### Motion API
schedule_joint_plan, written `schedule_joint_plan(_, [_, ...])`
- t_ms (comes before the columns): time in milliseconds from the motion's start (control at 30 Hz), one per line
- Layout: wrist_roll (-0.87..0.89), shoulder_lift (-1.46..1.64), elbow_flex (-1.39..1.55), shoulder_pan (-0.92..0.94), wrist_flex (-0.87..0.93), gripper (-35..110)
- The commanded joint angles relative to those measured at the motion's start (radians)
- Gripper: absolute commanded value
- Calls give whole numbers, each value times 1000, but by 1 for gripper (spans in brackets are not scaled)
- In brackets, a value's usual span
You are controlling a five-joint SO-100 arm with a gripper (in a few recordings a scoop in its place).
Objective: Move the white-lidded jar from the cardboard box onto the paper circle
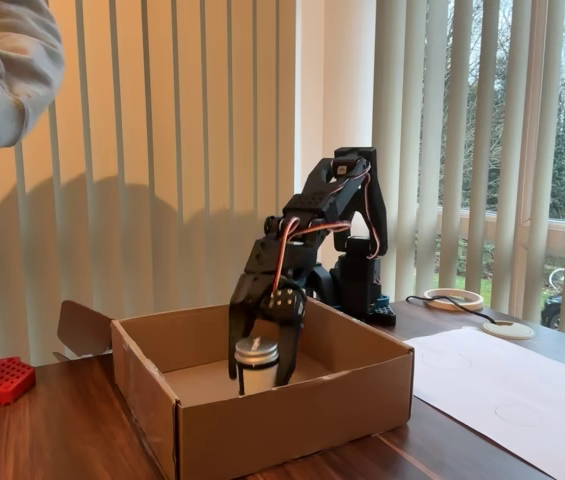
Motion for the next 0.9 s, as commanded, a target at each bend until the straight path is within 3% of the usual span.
schedule_joint_plan(0, [29, 278, -81, -35, -8, 4])
schedule_joint_plan(533, [184, 552, -20, -531, -6, 3])
schedule_joint_plan(867, [167, 666, 256, -877, -8, 2])
